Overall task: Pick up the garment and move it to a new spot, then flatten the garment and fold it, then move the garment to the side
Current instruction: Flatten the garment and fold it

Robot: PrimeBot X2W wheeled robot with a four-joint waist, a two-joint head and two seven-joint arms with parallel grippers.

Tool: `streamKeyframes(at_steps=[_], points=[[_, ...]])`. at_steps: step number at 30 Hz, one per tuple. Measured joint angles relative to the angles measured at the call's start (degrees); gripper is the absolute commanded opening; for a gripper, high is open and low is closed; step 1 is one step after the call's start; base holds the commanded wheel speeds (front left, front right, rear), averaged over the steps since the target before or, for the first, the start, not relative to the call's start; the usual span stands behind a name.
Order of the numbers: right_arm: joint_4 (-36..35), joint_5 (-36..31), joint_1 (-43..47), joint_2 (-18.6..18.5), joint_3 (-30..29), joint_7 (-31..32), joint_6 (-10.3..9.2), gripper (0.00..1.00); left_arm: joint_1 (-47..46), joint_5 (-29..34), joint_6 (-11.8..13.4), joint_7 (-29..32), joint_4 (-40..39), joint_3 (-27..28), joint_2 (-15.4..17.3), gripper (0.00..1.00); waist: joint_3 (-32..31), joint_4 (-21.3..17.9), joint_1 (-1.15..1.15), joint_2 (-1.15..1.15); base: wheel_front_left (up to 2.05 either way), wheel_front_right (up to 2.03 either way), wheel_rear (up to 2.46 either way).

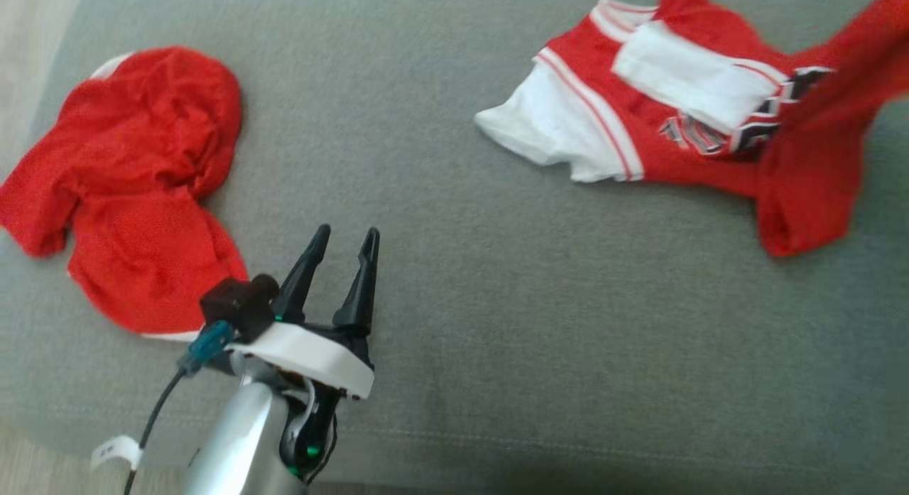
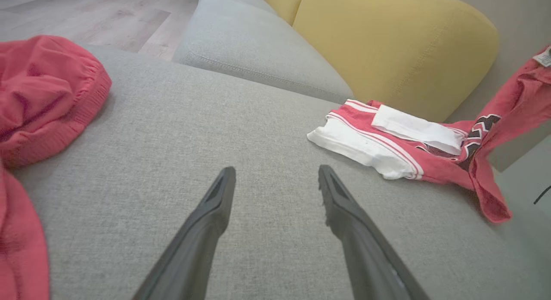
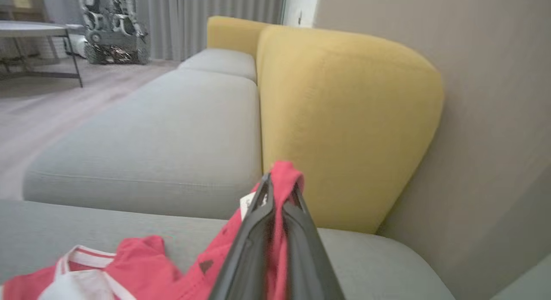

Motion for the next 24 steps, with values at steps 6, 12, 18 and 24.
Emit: streamKeyframes(at_steps=[6,12,18,24], points=[[9.82,-11.2,-5.59,-1.94,-11.09,-3.47,0.01,1.0,-1.31,-0.01,-0.41,0.0,0.0,-0.97,-0.02,1.0,2.63,2.5,0.0,0.0,0.0,0.0,0.0],[14.47,-18.78,-6.01,0.87,-15.7,-6.54,0.01,1.0,-1.74,-0.52,-0.41,0.0,0.16,-0.83,-0.02,1.0,2.01,3.07,-0.01,0.0,0.0,0.0,0.0],[15.45,-19.71,-5.37,5.02,-13.62,-12.3,0.01,1.0,-1.53,-0.49,-0.41,0.0,0.43,0.54,-0.02,1.0,-0.39,1.3,-0.01,0.0,0.0,0.0,0.0],[13.14,-14.16,1.14,9.99,-7.23,-17.67,0.01,1.0,-0.5,-0.52,-0.36,0.0,0.33,1.22,-0.03,1.0,-4.26,-1.31,-0.01,0.0,0.0,0.0,0.0]])
